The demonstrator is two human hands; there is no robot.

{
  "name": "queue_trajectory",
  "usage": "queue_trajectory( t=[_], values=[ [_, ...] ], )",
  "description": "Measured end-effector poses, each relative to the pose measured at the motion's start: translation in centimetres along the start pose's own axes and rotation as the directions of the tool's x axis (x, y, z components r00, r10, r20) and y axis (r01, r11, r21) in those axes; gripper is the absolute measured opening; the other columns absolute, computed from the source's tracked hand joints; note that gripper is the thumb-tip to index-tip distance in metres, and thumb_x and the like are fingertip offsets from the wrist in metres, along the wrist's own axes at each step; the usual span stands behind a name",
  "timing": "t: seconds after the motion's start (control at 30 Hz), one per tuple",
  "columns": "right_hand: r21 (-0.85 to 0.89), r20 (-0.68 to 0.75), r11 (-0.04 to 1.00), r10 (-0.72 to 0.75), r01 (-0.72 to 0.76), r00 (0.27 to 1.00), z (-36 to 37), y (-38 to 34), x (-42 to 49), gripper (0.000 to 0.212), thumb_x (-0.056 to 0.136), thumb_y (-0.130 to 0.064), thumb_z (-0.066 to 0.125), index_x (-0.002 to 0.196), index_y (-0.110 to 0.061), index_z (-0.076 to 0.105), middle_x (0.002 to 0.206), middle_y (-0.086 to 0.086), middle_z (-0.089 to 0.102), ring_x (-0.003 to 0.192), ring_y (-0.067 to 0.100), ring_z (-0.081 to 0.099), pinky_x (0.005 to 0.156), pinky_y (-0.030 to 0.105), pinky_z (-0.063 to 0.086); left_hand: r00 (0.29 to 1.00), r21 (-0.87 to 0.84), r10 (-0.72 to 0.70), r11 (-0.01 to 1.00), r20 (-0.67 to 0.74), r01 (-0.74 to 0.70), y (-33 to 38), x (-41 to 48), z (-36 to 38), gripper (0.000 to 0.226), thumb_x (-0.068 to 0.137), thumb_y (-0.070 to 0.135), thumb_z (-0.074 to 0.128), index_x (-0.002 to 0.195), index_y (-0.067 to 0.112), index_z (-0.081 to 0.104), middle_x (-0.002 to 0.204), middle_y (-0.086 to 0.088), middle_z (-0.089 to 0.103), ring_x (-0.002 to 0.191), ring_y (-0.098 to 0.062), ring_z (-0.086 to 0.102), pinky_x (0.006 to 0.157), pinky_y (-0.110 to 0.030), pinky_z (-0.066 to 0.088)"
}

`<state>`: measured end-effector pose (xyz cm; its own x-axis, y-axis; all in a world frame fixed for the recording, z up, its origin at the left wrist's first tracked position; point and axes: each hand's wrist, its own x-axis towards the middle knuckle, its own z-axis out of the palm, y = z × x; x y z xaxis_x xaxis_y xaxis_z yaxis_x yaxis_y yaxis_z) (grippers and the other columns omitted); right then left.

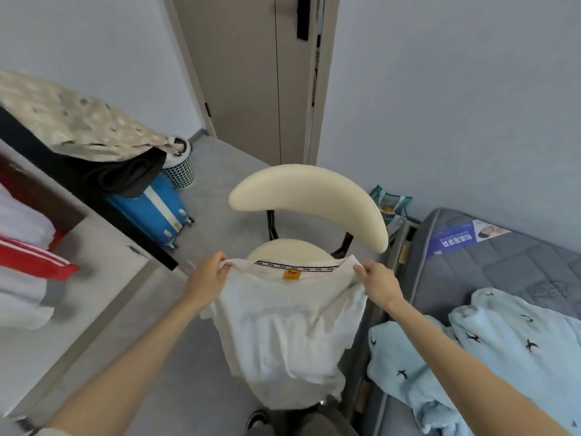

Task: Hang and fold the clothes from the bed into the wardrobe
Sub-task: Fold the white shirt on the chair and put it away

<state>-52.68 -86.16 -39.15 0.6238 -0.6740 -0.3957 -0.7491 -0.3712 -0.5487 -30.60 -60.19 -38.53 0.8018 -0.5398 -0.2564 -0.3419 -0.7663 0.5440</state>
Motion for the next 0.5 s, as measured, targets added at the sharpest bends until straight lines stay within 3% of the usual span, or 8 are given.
queue_trajectory(
  t=[0.1, 0.2, 0.3, 0.37, 0.43, 0.5],
  values=[
    [0.097, 0.029, 0.993, 0.058, -0.061, 0.998, 0.9, -0.3, 3.9, 0.04, 0.103, -0.03, 0.038, 0.087, 0.0, 0.058, 0.086, 0.018, 0.068, 0.082, 0.033, 0.064, 0.069, 0.038, 0.046, 0.994, 0.034, -0.085, 0.996, -0.063, 0.087, 0.6, 3.3, 1.8, 0.017, 0.097, 0.02, 0.048, 0.093, 0.007, 0.057, 0.092, -0.009, 0.058, 0.094, -0.031, 0.055, 0.084, -0.042, 0.04],
    [0.211, 0.017, 0.971, 0.11, -0.111, 0.994, 2.2, -0.7, 7.5, 0.035, 0.103, -0.029, 0.04, 0.072, -0.012, 0.048, 0.085, 0.015, 0.065, 0.089, 0.033, 0.063, 0.069, 0.035, 0.041, 0.968, 0.121, -0.183, 0.971, -0.172, 0.205, 0.7, 6.6, 3.3, 0.018, 0.094, 0.023, 0.05, 0.098, 0.01, 0.062, 0.109, -0.015, 0.044, 0.106, -0.034, 0.041, 0.096, -0.042, 0.034],
    [0.28, 0.025, 0.949, 0.144, -0.145, 0.989, 3.8, -0.9, 11.1, 0.036, 0.101, -0.027, 0.042, 0.076, -0.003, 0.051, 0.087, 0.022, 0.063, 0.093, 0.038, 0.062, 0.069, 0.036, 0.041, 0.941, 0.067, -0.269, 0.955, -0.205, 0.288, 0.1, 9.9, 4.7, 0.02, 0.095, 0.025, 0.049, 0.104, 0.013, 0.062, 0.114, -0.017, 0.048, 0.108, -0.034, 0.04, 0.091, -0.038, 0.034],
    [0.306, 0.043, 0.94, 0.146, -0.153, 0.988, 5.3, -0.8, 13.4, 0.038, 0.1, -0.027, 0.043, 0.093, 0.008, 0.056, 0.096, 0.026, 0.064, 0.091, 0.039, 0.061, 0.074, 0.04, 0.047, 0.935, -0.053, -0.314, 0.949, -0.166, 0.31, -0.6, 12.3, 6.1, 0.021, 0.097, 0.021, 0.045, 0.105, 0.008, 0.059, 0.107, -0.017, 0.059, 0.1, -0.034, 0.052, 0.077, -0.036, 0.038],
    [0.317, 0.057, 0.935, 0.151, -0.161, 0.987, 7.1, -0.5, 15.6, 0.036, 0.099, -0.026, 0.044, 0.096, 0.007, 0.058, 0.095, 0.024, 0.065, 0.079, 0.032, 0.058, 0.067, 0.036, 0.044, 0.913, -0.269, -0.391, 0.897, -0.118, 0.35, -1.1, 14.5, 7.7, 0.018, 0.098, 0.016, 0.042, 0.107, 0.007, 0.055, 0.103, -0.017, 0.063, 0.092, -0.032, 0.059, 0.068, -0.034, 0.041],
    [0.319, 0.065, 0.933, 0.156, -0.169, 0.986, 8.9, 0.1, 17.6, 0.031, 0.097, -0.026, 0.044, 0.095, 0.0, 0.059, 0.09, 0.016, 0.063, 0.074, 0.021, 0.052, 0.06, 0.03, 0.038, 0.9, -0.488, -0.436, 0.79, -0.022, 0.371, -1.4, 16.7, 9.6, 0.025, 0.099, 0.014, 0.04, 0.122, 0.012, 0.05, 0.112, -0.015, 0.062, 0.101, -0.033, 0.06, 0.08, -0.037, 0.047]
  ],
)
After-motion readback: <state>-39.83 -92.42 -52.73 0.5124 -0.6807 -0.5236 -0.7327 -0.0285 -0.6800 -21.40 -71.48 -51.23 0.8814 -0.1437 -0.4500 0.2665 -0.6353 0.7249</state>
